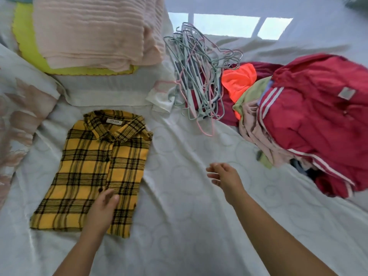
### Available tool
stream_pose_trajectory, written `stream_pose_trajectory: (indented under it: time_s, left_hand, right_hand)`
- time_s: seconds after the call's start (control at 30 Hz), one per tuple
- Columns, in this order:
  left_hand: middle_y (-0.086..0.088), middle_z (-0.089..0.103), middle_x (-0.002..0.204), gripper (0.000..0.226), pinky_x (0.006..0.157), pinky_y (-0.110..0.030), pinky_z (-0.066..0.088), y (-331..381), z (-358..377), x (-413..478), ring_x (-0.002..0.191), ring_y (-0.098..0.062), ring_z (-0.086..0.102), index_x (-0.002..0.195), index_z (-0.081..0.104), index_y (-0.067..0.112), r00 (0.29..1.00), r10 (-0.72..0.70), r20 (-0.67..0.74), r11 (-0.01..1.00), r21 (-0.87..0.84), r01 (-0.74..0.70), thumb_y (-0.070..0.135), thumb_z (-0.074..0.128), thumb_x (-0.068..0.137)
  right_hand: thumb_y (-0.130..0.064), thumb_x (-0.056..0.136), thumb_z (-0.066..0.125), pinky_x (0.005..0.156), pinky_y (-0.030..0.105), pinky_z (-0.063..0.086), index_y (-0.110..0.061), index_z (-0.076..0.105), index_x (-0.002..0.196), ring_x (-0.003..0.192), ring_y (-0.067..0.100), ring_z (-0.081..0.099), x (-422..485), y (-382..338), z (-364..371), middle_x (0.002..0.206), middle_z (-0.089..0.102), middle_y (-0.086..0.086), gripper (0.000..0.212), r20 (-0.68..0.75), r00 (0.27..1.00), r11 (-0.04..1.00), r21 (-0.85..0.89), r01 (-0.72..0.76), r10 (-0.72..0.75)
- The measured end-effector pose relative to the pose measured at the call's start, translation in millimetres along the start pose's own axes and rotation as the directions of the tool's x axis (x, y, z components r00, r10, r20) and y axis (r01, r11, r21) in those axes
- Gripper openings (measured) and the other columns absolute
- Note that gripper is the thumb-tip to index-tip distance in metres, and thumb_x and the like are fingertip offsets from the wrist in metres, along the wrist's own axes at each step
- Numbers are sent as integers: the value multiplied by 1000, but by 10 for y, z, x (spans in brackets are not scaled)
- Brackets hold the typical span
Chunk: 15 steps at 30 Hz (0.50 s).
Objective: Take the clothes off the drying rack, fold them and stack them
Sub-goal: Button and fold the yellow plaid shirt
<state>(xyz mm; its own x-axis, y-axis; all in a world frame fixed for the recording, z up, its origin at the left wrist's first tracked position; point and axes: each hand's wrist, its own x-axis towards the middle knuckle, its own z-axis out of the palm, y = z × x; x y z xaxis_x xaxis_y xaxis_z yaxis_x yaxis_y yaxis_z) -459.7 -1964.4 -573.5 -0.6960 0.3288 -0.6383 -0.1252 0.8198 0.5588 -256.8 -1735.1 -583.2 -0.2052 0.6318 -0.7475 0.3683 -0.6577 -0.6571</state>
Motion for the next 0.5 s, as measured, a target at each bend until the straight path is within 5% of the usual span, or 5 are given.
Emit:
stream_pose_trajectory:
  time_s: [0.1, 0.27, 0.37, 0.43, 0.5]
  left_hand:
    - [-17, 58, 114, 25, 77, -35, 46, 175, 512, -310, 98, -31, 57, 119, 51, 4, 992, -119, 32, 955, -270, 123, 16, 45, 97]
    - [-16, 60, 85, 18, 55, -29, 49, 566, 1454, -944, 65, -20, 61, 87, 51, 8, 971, -177, 162, 876, -423, 231, 6, 38, 98]
    - [-16, 63, 78, 20, 43, -24, 50, 818, 1991, -1283, 56, -18, 61, 84, 53, 4, 956, -170, 241, 864, -430, 262, 5, 39, 97]
    - [-15, 65, 73, 20, 40, -21, 49, 984, 2298, -1460, 53, -19, 62, 83, 55, 3, 942, -150, 301, 850, -447, 278, 6, 41, 97]
    - [-13, 67, 68, 20, 41, -23, 50, 1165, 2536, -1594, 51, -20, 63, 85, 56, 1, 927, -124, 353, 834, -469, 290, 8, 42, 97]
  right_hand:
    - [-14, 92, 54, 68, 26, 45, -9, 52, 105, 83, 19, 55, 196, -341, -768, 101, 54, 7, 13, -218, 940, 963, -117, 242, -262]
    - [-10, 83, 67, 92, 3, 30, 0, 39, 133, 111, 20, 42, 448, -952, -2044, 139, 28, 21, 59, -431, 659, 768, -514, 382, -616]
    - [-20, 82, 70, 103, 39, 34, -11, 23, 145, 132, 32, 35, 676, -1063, -2585, 151, 15, 16, 79, -375, 813, 748, -654, 108, -445]
    - [-20, 84, 67, 97, 44, 39, -12, 30, 142, 125, 36, 43, 780, -1019, -2820, 144, 30, 15, 69, -328, 882, 645, -763, -35, -339]
    - [-16, 87, 59, 88, 41, 43, -7, 50, 124, 115, 36, 52, 819, -975, -2962, 127, 50, 17, 39, -269, 873, 503, -864, -32, -407]
